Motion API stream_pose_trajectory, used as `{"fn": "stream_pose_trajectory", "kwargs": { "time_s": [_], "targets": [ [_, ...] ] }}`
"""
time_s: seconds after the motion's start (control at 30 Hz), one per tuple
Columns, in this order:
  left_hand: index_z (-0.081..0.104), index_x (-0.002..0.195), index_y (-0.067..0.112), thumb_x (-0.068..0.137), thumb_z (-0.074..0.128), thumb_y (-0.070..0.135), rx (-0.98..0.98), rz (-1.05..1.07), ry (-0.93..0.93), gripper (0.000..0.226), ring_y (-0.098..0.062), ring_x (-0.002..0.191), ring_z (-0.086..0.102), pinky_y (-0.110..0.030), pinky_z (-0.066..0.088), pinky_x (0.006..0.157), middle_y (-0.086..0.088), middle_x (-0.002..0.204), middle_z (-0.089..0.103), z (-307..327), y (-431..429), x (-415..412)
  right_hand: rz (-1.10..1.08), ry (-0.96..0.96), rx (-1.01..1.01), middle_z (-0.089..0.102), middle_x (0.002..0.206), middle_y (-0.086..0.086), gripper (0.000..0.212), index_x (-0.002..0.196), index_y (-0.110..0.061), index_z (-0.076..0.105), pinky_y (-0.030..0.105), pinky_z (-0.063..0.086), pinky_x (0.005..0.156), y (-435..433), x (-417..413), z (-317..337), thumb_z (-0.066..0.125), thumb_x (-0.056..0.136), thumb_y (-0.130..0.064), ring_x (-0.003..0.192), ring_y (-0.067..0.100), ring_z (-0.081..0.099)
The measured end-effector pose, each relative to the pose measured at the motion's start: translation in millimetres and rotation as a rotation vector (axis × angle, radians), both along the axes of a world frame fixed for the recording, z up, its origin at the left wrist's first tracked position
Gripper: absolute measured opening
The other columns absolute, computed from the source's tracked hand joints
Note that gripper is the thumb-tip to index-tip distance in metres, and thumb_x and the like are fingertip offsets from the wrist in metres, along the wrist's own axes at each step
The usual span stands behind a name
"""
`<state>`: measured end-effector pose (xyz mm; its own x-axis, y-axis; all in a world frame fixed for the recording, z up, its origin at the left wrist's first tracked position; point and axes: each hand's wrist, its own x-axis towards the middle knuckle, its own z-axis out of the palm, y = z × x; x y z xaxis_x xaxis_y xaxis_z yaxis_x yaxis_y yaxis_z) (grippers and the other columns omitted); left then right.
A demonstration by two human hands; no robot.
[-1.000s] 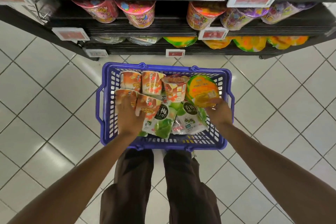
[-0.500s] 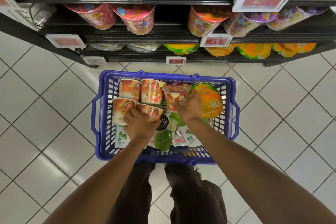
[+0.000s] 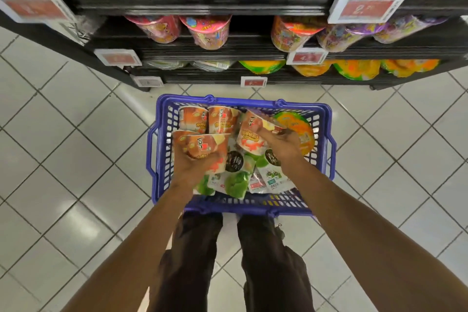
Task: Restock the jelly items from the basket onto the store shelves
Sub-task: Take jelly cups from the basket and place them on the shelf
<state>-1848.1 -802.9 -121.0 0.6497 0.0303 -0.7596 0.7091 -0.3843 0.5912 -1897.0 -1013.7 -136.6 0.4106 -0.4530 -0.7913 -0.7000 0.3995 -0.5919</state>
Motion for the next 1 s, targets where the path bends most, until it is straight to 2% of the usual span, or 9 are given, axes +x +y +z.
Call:
{"fn": "stream_pose_trajectory", "kwargs": {
  "time_s": [0.1,0.17,0.27,0.37,0.43,0.6,0.7,0.8,1.0],
  "targets": [
    [0.050,0.126,0.023,0.065,0.089,0.025,-0.074,0.021,0.025,0.073,-0.015,0.098,0.070,-0.033,0.060,0.073,0.002,0.109,0.069,62.5,5.5,11.3,-0.054,-0.066,0.090,0.074,0.093,-0.001,0.045,0.105,-0.016,0.068,0.025,0.053,0.076,-0.6,-9.9,69.9,0.086,0.070,-0.039,0.084,0.008,0.069],
    [0.050,0.116,0.026,0.069,0.087,0.025,-0.158,0.058,0.009,0.059,-0.021,0.098,0.071,-0.041,0.061,0.075,0.006,0.101,0.072,110.5,7.4,16.1,-0.087,-0.086,0.165,0.070,0.096,0.005,0.063,0.117,-0.014,0.065,0.039,0.049,0.082,-2.0,-16.1,125.8,0.082,0.069,-0.051,0.091,0.023,0.064],
    [0.049,0.110,0.030,0.060,0.088,0.037,-0.280,0.066,-0.032,0.063,-0.017,0.095,0.072,-0.046,0.061,0.074,0.007,0.100,0.072,197.5,4.5,19.7,-0.119,-0.165,0.255,0.072,0.114,0.008,0.075,0.123,-0.014,0.065,0.044,0.058,0.078,-3.3,-23.8,225.3,0.080,0.063,-0.056,0.105,0.026,0.069],
    [0.050,0.118,0.031,0.046,0.088,0.061,-0.325,0.004,-0.063,0.087,-0.017,0.098,0.072,-0.048,0.059,0.083,0.001,0.111,0.071,292.3,0.2,20.7,-0.147,-0.200,0.277,0.069,0.121,0.014,0.086,0.127,-0.008,0.061,0.054,0.052,0.095,3.1,-34.5,328.6,0.077,0.058,-0.057,0.112,0.031,0.065],
    [0.055,0.118,0.034,0.047,0.084,0.071,-0.360,-0.039,-0.114,0.085,-0.014,0.100,0.071,-0.047,0.057,0.086,0.006,0.109,0.074,354.0,-1.8,20.2,-0.095,-0.257,0.214,0.070,0.119,0.012,0.075,0.125,-0.010,0.062,0.057,0.048,0.100,6.2,-42.3,394.5,0.072,0.068,-0.058,0.111,0.031,0.066],
    [0.071,0.107,0.032,0.048,0.083,0.071,-0.575,0.052,-0.228,0.071,-0.012,0.098,0.071,-0.035,0.060,0.066,0.007,0.103,0.076,487.8,-2.5,24.6,-0.128,-0.590,0.216,0.067,0.126,0.012,0.068,0.134,-0.018,0.057,0.053,0.047,0.102,16.6,-44.4,533.5,0.054,0.078,-0.057,0.118,0.032,0.062],
    [0.062,0.125,0.019,0.067,0.075,0.066,-0.711,-0.029,-0.294,0.076,-0.025,0.105,0.069,-0.035,0.060,0.070,-0.007,0.117,0.071,564.1,6.6,32.0,-0.117,-0.745,0.200,0.067,0.125,0.009,0.064,0.133,-0.026,0.055,0.051,0.050,0.095,24.2,-39.3,597.0,0.051,0.078,-0.059,0.115,0.030,0.064],
    [0.057,0.129,0.010,0.073,0.069,0.057,-0.799,-0.103,-0.420,0.074,-0.020,0.094,0.072,-0.030,0.059,0.066,-0.008,0.109,0.073,631.2,26.5,41.8,-0.063,-0.865,0.170,0.066,0.127,0.012,0.074,0.138,-0.023,0.050,0.051,0.051,0.092,37.0,-34.5,653.4,0.050,0.078,-0.067,0.115,0.030,0.064],
    [0.052,0.129,0.018,0.082,0.053,0.041,-0.870,-0.204,-0.622,0.052,-0.016,0.091,0.073,-0.031,0.057,0.069,0.001,0.105,0.076,752.0,73.0,56.0,-0.006,-1.098,0.140,0.068,0.124,0.012,0.055,0.113,-0.023,0.073,0.036,0.059,0.076,71.2,-20.8,759.8,0.072,0.071,-0.058,0.110,0.028,0.067]
  ]
}}
